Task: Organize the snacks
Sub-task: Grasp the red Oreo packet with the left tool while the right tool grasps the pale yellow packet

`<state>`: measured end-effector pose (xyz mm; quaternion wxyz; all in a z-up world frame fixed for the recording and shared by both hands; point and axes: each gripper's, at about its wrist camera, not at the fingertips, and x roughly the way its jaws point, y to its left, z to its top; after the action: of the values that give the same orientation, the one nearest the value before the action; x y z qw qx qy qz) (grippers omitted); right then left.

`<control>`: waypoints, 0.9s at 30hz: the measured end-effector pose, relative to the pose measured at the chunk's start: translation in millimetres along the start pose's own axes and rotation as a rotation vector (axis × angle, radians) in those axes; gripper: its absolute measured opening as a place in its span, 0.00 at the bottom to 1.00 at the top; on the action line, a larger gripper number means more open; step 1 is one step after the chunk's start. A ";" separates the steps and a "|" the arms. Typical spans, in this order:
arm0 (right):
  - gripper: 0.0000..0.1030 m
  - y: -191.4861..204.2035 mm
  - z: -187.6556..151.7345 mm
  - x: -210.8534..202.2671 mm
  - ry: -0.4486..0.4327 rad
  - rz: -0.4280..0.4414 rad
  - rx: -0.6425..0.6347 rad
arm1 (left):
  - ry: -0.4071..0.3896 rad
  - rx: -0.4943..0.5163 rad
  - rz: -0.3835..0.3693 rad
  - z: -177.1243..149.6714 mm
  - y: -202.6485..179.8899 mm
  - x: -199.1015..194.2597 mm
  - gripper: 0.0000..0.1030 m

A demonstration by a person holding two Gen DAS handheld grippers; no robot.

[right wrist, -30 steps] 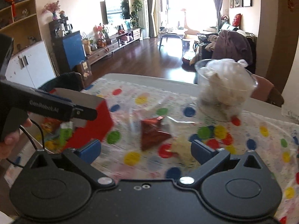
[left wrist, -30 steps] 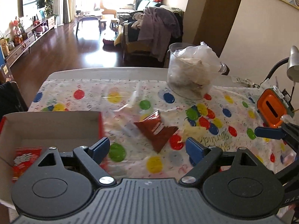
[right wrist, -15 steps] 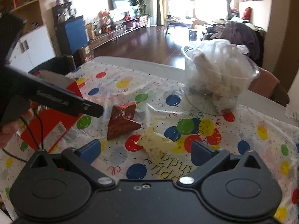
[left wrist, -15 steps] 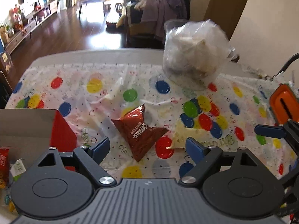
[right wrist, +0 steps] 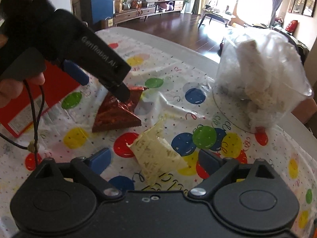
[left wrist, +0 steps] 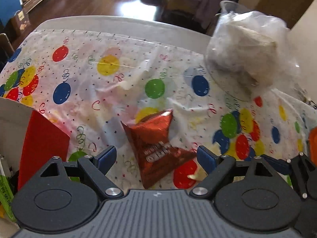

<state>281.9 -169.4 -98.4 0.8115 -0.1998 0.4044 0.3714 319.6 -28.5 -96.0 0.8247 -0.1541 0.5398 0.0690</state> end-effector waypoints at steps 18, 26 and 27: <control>0.73 4.9 3.5 54.4 0.074 -0.007 -0.105 | 0.097 -0.043 0.029 8.1 3.1 51.3 0.63; 0.52 -0.9 -0.3 51.7 0.067 -0.020 -0.036 | 0.092 -0.017 0.045 4.4 0.0 52.8 0.48; 0.50 -1.3 -1.0 50.8 0.066 -0.024 -0.026 | 0.088 -0.013 0.047 3.6 -0.4 51.9 0.47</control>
<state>302.6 -148.5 -139.8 0.7996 -0.2272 0.4236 0.3600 344.0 -30.4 -141.9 0.7973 -0.1495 0.5785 0.0852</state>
